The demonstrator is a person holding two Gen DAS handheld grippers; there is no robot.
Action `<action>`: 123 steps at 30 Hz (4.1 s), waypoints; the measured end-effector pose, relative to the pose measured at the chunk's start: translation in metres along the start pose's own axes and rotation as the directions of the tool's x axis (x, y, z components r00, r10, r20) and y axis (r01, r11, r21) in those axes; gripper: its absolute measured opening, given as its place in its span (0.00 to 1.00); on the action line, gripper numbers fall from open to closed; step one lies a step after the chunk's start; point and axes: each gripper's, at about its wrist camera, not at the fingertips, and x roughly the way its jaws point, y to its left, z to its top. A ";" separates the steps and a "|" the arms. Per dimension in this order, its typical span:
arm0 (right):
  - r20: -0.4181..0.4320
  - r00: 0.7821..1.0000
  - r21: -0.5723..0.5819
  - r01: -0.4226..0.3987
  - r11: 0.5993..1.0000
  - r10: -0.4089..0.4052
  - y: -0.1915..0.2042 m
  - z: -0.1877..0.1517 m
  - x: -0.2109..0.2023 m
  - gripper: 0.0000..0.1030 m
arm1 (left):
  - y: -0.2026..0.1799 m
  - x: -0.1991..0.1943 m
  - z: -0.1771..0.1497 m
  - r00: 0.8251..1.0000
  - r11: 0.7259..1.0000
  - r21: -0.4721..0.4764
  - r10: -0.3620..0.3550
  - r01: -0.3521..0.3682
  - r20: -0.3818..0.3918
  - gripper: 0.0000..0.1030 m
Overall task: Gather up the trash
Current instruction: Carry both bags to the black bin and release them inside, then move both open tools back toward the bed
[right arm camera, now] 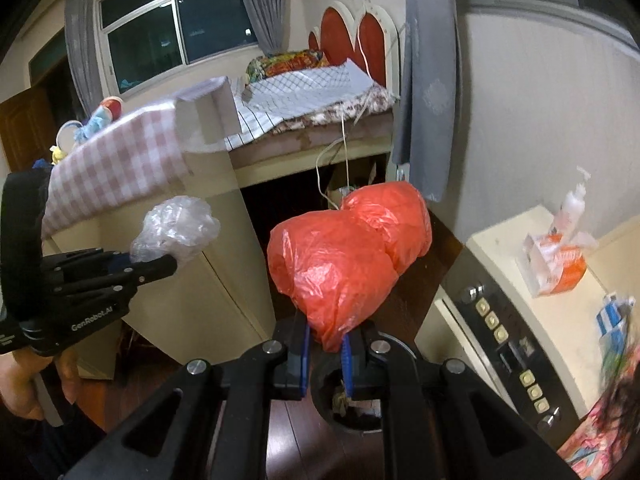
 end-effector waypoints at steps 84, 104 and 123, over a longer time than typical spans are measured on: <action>-0.091 0.992 -0.105 0.080 0.991 -0.089 0.064 -0.021 0.032 1.00 | 0.057 -0.032 -0.072 0.968 0.964 -0.092 0.245 -0.249 -0.057 1.00; 0.191 0.955 -0.301 -0.161 0.940 0.225 0.248 0.099 -0.050 1.00 | 0.179 -0.197 -0.061 0.888 0.869 -0.356 0.425 -0.345 0.177 1.00; 0.062 0.961 -0.392 -0.226 0.892 0.270 0.377 0.216 0.053 0.86 | 0.295 -0.224 -0.001 0.813 0.768 -0.457 0.563 -0.448 0.148 1.00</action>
